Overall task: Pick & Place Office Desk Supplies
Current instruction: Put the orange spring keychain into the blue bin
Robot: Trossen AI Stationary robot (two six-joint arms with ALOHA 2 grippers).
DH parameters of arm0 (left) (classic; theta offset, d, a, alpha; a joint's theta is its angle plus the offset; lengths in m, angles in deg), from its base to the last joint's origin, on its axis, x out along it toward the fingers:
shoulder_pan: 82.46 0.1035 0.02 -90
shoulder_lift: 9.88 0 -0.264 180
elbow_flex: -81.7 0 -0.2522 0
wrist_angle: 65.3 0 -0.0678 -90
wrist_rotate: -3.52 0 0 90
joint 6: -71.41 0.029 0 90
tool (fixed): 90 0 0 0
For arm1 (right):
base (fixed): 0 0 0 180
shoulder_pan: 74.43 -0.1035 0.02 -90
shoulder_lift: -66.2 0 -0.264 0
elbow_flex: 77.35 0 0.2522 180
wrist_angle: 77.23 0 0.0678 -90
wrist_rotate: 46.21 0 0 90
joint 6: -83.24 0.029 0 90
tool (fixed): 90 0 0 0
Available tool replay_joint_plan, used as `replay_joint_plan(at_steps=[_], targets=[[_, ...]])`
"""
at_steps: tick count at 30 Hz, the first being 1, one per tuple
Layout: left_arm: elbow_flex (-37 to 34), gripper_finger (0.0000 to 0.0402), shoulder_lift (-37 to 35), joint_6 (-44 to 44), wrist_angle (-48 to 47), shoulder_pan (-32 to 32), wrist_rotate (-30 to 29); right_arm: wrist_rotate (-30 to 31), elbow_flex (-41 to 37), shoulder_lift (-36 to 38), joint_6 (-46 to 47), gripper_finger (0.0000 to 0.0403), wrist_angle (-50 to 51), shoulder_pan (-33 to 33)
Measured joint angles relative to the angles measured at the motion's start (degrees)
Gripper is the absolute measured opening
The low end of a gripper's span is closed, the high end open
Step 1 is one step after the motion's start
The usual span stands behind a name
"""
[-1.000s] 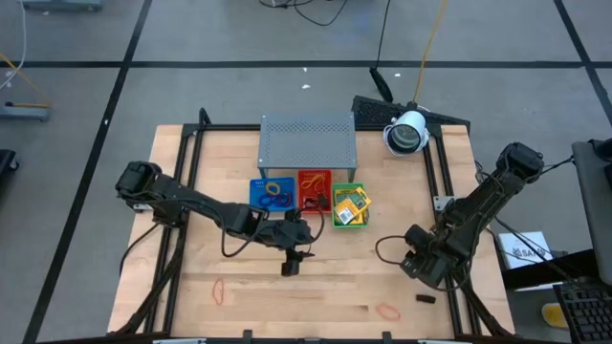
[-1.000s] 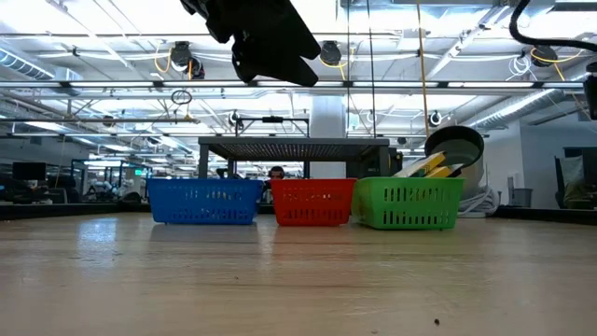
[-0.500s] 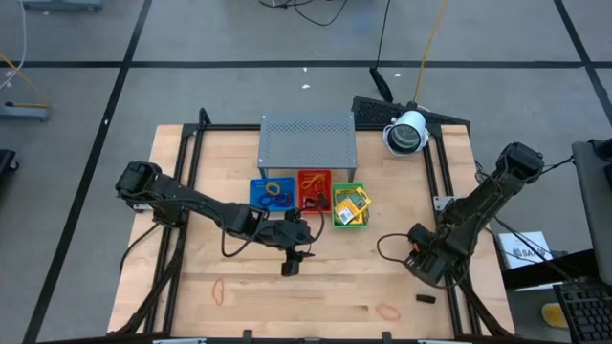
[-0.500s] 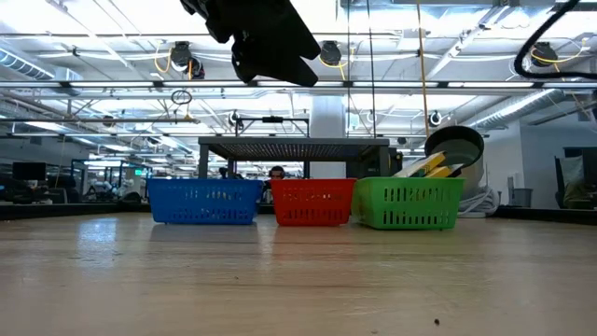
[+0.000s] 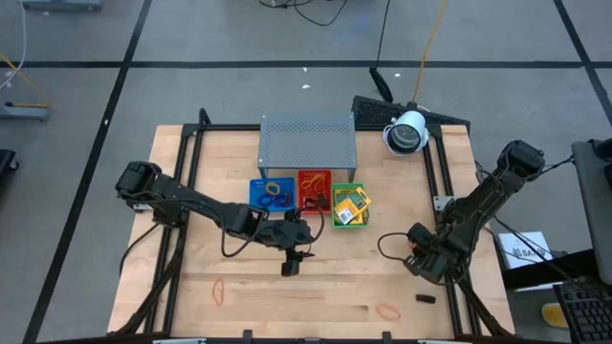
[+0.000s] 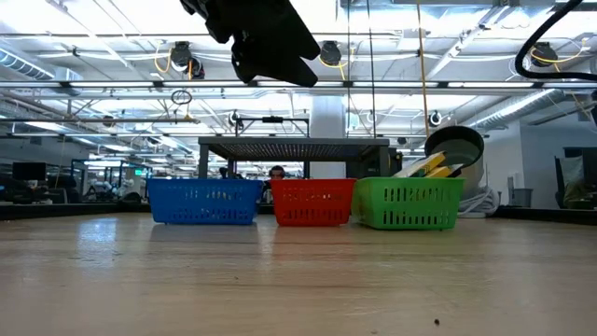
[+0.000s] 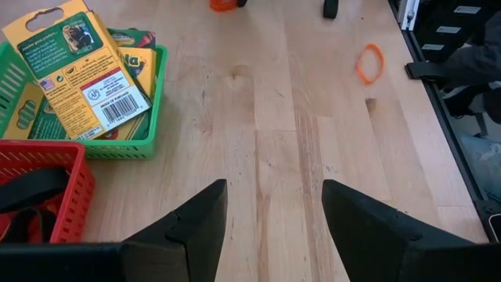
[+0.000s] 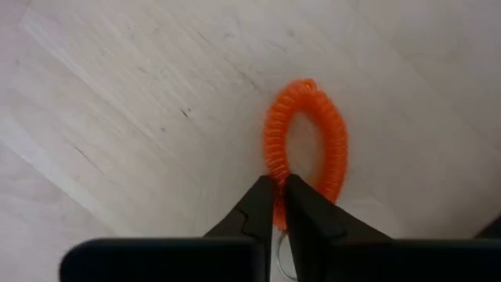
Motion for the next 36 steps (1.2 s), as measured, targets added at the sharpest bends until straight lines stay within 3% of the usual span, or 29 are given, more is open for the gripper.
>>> replay_joint_plan(at_steps=[4,10,15,20,27,36], targets=[[0.0,0.0216,0.0,0.01,0.02,0.09,-1.46,3.05,2.63,1.25,0.28,0.0008,2.01,-0.02],[0.0,0.0216,0.02,1.09,-0.45,0.16,-10.68,14.14,9.09,3.22,-5.15,0.0004,1.59,0.51],[0.0,0.0216,0.02,9.8,-0.58,0.01,-12.0,22.67,10.98,3.76,-17.43,0.0003,-9.85,2.73],[0.0,0.0216,0.04,18.84,2.58,-0.7,-12.08,26.34,10.98,3.78,-35.86,0.0003,-25.59,7.65],[0.0,0.0216,0.04,28.21,10.54,-1.95,-12.07,19.93,11.03,3.3,-57.42,0.0002,-44.97,16.36],[0.0,0.0216,0.04,33.63,16.93,-3.37,-10.21,10.29,11.03,0.66,-63.94,0.0002,-52.32,24.41]])
